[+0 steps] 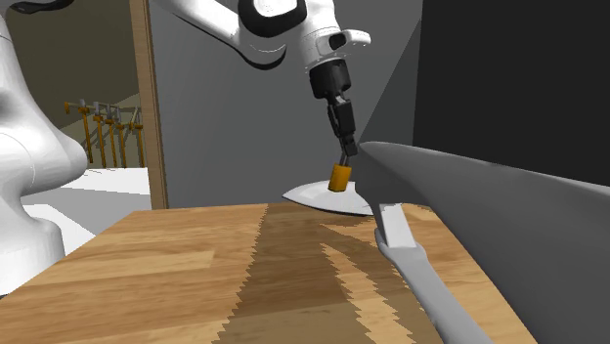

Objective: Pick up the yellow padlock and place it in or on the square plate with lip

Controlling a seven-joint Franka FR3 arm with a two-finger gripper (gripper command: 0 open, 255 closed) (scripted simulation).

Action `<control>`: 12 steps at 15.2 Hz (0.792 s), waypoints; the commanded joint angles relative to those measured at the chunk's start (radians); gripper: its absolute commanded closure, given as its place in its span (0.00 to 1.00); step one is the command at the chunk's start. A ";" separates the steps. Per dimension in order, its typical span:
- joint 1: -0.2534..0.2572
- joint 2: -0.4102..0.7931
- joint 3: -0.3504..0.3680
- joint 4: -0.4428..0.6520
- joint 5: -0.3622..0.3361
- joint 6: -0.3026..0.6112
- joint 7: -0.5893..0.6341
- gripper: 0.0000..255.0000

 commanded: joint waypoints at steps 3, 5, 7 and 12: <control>0.000 0.010 0.001 -0.017 -0.005 0.027 0.006 1.00; 0.000 0.010 0.001 -0.016 -0.005 0.027 0.006 1.00; 0.000 0.010 0.001 -0.016 -0.005 0.027 0.006 1.00; 0.000 0.010 0.001 -0.016 -0.005 0.027 0.006 0.00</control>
